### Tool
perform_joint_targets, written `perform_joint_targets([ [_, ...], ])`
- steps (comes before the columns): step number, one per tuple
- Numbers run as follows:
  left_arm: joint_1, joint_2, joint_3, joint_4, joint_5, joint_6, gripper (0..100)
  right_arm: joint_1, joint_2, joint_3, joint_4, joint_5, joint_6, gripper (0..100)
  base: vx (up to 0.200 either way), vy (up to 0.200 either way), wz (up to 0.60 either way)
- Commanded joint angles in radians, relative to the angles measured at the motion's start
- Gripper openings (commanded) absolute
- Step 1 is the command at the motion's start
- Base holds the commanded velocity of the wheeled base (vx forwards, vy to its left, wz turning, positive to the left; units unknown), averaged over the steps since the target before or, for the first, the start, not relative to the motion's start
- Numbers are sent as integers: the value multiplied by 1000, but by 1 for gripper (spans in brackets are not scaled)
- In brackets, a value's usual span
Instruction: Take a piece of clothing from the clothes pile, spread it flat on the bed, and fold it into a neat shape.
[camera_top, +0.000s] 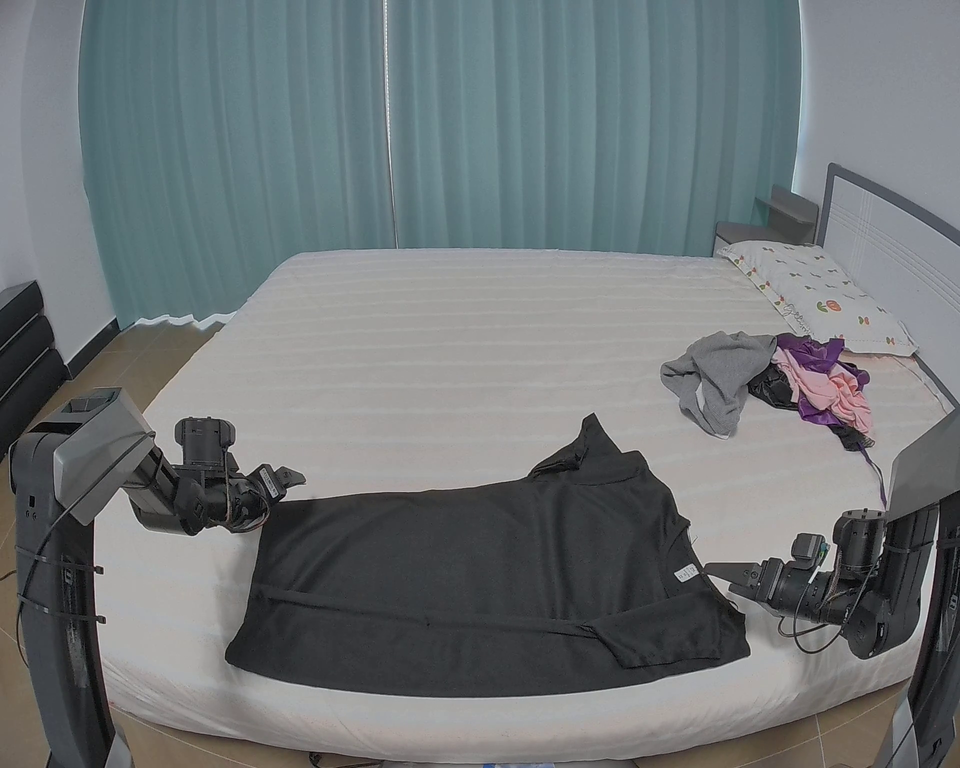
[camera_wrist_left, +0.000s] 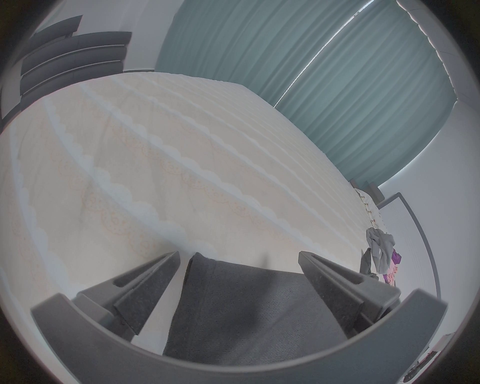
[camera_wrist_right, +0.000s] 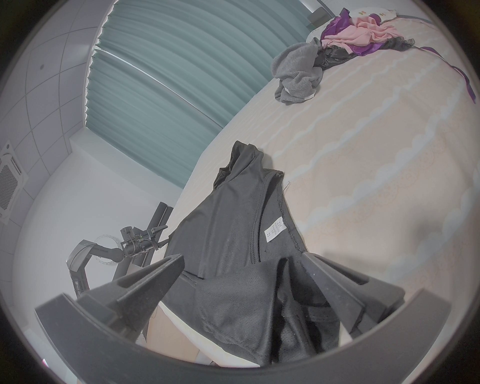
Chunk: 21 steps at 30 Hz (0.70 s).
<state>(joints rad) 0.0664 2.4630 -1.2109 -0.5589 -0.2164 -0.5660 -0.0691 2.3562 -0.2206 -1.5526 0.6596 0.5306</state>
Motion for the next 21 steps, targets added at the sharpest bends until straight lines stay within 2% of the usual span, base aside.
perform_joint_targets([
  [1, 3, 7, -1, -1, -1, -5, 100, 0, 2, 0, -14, 0, 0, 100, 0, 0, 0],
  [4, 3, 21, -6, 1, 0, -2, 100, 0, 5, -5, -14, 0, 0, 100, 0, 0, 0],
  [5, 3, 25, -9, -1, 0, -2, 0, 0, 5, -8, -14, 0, 0, 100, 0, 0, 0],
  [12, 4, 10, 4, 1, 0, -17, 0, 2, 12, -42, -14, -11, 2, 100, 0, 0, 0],
  [18, 10, -50, 17, -1, 2, -115, 0, 66, 11, -175, 28, -147, 17, 100, 0, 0, 0],
  [19, 10, -50, 17, -1, 2, -115, 0, 66, 11, -175, 28, -147, 17, 100, 0, 0, 0],
  [20, 13, -75, 17, -1, 2, -149, 0, 103, 3, -259, 94, -210, 17, 100, 0, 0, 0],
  [21, 13, -78, 19, 1, 2, -155, 0, 107, 2, -272, 106, -219, 17, 100, 0, 0, 0],
])
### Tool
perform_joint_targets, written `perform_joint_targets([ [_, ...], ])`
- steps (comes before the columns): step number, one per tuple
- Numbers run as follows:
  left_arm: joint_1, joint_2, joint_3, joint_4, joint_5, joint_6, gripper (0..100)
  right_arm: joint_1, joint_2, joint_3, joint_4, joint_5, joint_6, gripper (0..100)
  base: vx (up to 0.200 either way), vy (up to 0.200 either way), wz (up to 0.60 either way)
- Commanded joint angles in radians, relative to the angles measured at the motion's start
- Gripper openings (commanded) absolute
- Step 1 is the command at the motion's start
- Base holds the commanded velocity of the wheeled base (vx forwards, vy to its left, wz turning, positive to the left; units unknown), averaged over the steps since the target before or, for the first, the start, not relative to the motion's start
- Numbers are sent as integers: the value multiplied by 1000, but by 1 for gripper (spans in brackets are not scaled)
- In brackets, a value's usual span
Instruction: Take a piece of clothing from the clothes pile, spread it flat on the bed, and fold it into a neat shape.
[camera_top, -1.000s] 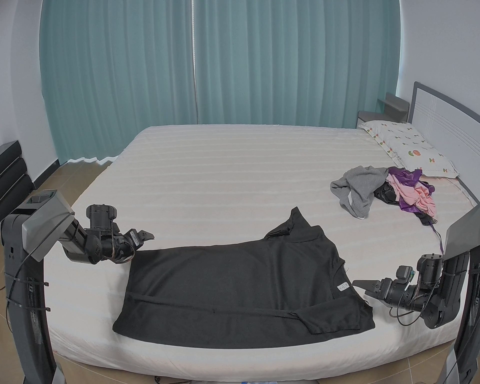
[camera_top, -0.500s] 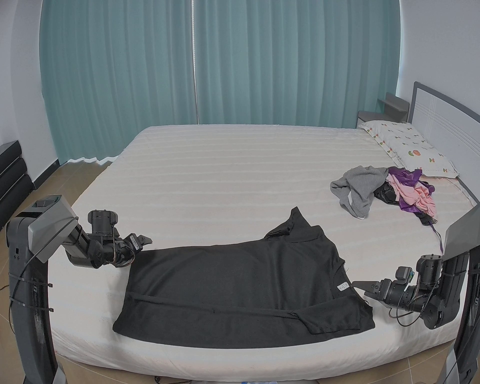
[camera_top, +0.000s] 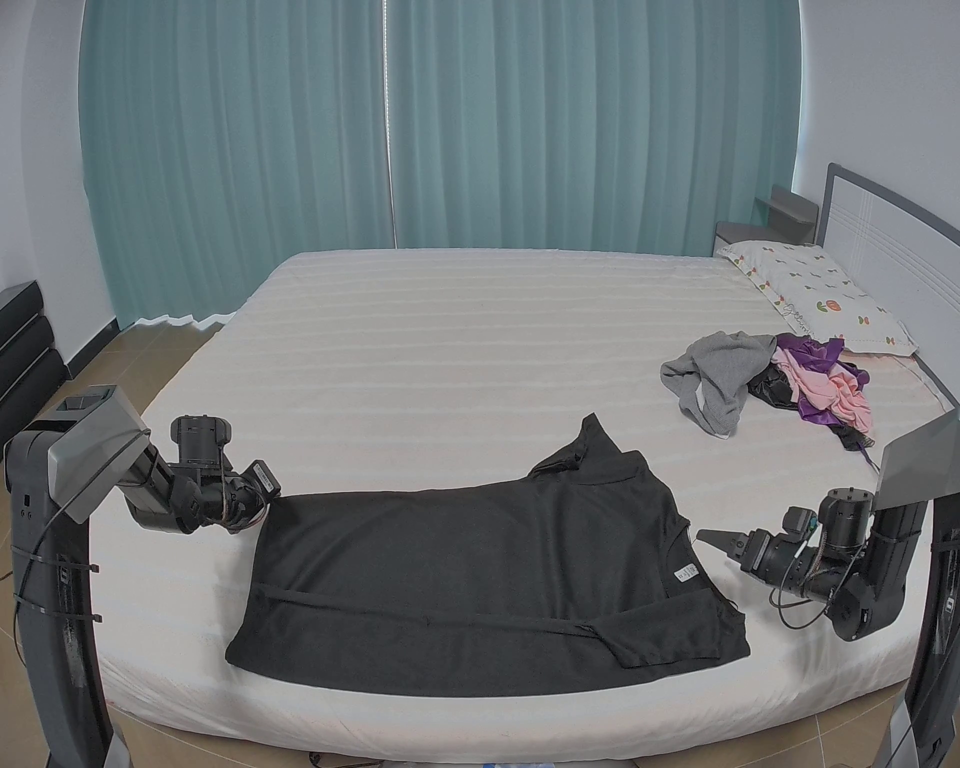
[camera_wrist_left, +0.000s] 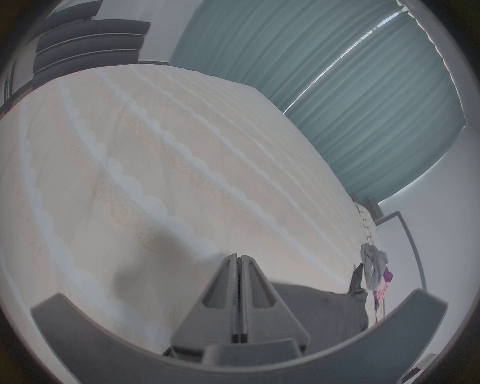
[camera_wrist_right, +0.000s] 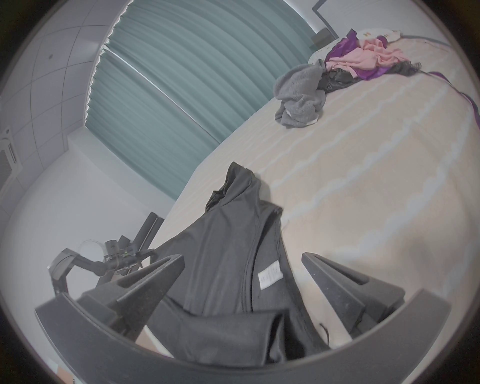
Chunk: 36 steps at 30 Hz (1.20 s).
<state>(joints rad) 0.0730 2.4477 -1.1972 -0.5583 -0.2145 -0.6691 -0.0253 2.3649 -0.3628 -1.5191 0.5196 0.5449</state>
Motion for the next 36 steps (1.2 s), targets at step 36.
perform_joint_targets([
  [36, 10, -113, 85, 1, -22, -96, 0, 185, 349, -1124, 751, -357, 6, 100, 0, 0, 0],
])
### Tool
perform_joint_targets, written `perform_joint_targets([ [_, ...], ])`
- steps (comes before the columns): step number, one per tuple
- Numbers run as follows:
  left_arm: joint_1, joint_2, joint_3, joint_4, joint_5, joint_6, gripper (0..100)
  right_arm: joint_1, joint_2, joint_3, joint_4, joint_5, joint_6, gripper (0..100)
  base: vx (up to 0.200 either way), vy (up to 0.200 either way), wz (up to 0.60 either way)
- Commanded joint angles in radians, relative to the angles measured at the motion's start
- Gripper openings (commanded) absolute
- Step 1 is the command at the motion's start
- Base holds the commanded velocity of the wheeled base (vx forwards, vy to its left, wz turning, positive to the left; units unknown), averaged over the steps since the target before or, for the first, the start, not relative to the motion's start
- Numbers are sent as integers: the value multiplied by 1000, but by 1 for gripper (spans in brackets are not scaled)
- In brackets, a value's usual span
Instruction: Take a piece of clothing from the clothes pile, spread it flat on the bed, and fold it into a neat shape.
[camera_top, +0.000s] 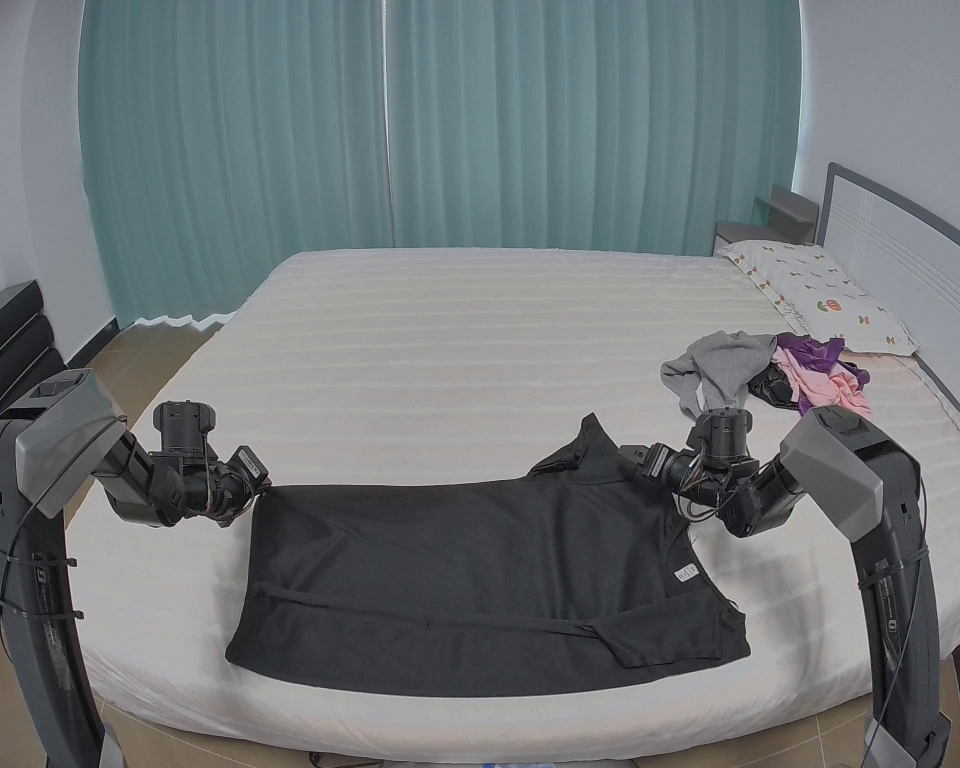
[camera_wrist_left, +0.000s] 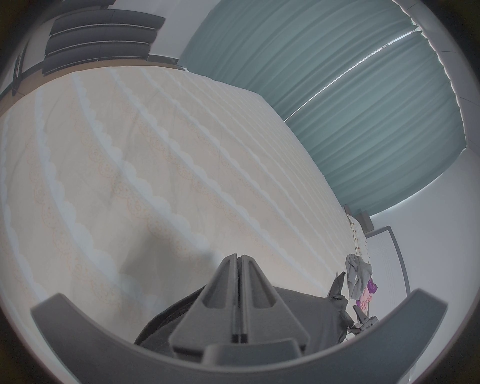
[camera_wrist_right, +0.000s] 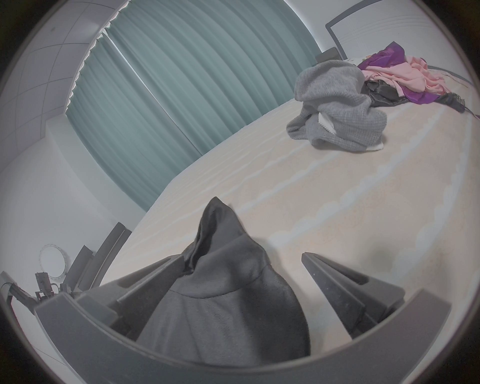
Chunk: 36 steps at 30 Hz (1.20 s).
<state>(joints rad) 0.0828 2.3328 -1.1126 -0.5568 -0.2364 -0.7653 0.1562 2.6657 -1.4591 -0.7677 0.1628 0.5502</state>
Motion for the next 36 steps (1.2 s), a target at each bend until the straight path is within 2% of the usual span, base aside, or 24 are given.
perform_joint_targets([
  [1, 0, 2, 0, 0, 0, 0, 0, 3, 46, -27, 1, 3, 0, 100, 0, 0, 0],
  [4, 0, 2, 0, 0, 0, 0, 0, 6, 45, -32, 5, 3, 0, 100, 0, 0, 0],
  [5, 0, 2, 0, 0, 0, 0, 0, 8, 45, -32, 5, 3, 0, 0, 0, 0, 0],
  [18, 0, -1, -4, -3, 3, 4, 0, -6, 0, -13, -2, -8, 0, 0, 0, 0, 0],
  [23, 2, -12, -6, -5, 3, 4, 0, -18, -70, 71, -7, 4, 0, 0, 0, 0, 0],
  [36, 15, -35, -12, -5, 3, 1, 0, -40, -104, 184, -167, -2, 13, 0, 0, 0, 0],
])
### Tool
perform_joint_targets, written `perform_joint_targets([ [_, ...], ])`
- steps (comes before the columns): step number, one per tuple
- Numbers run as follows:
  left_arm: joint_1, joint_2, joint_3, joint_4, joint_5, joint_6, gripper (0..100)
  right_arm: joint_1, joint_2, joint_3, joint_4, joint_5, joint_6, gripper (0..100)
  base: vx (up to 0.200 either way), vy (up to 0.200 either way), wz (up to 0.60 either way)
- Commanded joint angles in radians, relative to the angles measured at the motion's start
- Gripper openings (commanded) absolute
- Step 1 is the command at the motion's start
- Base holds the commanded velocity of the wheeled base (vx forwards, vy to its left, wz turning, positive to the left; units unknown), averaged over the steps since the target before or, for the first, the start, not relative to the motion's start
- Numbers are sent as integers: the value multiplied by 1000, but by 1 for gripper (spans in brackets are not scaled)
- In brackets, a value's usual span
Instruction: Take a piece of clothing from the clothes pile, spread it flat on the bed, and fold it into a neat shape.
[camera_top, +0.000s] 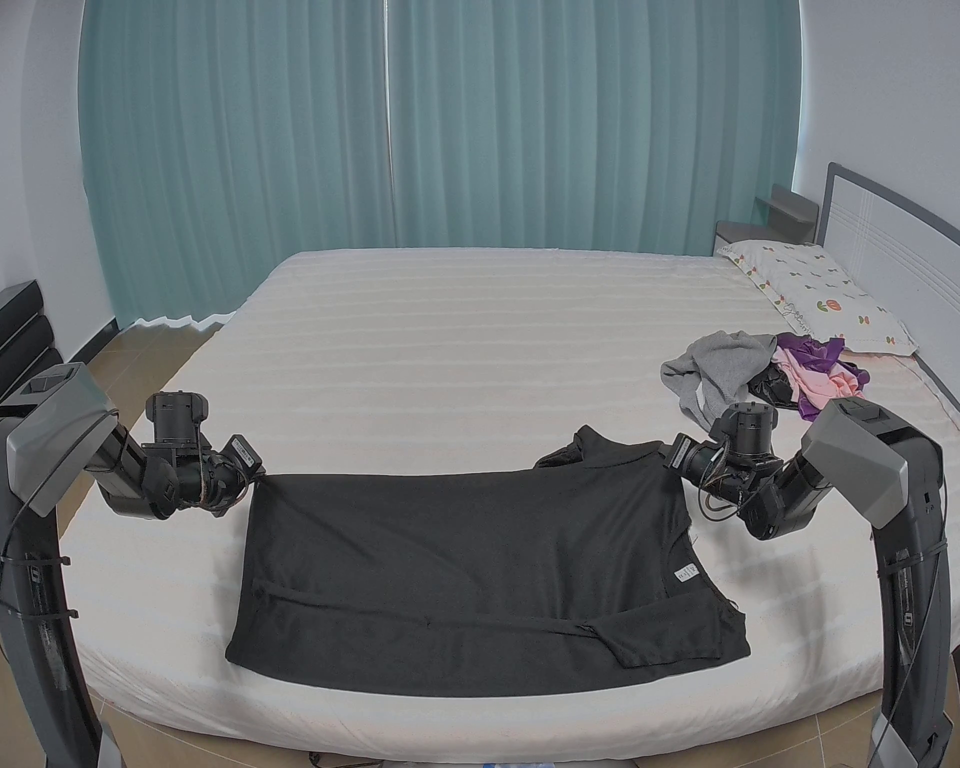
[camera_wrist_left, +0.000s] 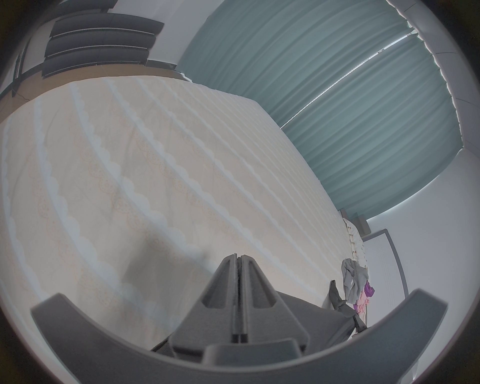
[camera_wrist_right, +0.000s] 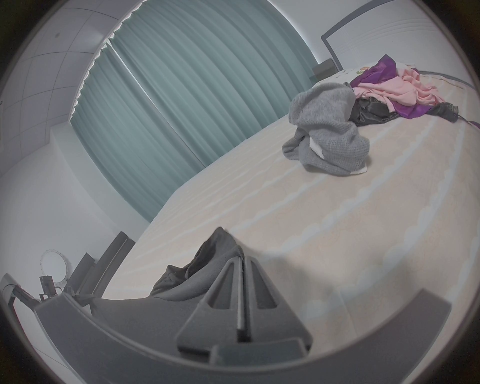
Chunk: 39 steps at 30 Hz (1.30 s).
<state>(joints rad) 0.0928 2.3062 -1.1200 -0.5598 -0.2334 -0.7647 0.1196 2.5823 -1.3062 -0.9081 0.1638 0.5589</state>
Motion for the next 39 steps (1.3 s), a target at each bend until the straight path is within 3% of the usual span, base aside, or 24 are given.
perform_joint_targets([
  [1, 5, -8, -6, -2, 0, 1, 0, -3, -21, 33, -26, -4, 6, 0, 0, 0, 0],
  [10, 12, -22, -4, -3, 0, -1, 0, -6, -56, 61, -51, -24, 29, 0, 0, 0, 0],
  [15, 10, -21, 3, -3, 2, 5, 0, -9, -79, 82, -84, -40, 82, 0, 0, 0, 0],
  [39, 19, -31, 17, -63, 5, -1, 0, -23, -134, 145, -140, -38, 90, 0, 0, 0, 0],
])
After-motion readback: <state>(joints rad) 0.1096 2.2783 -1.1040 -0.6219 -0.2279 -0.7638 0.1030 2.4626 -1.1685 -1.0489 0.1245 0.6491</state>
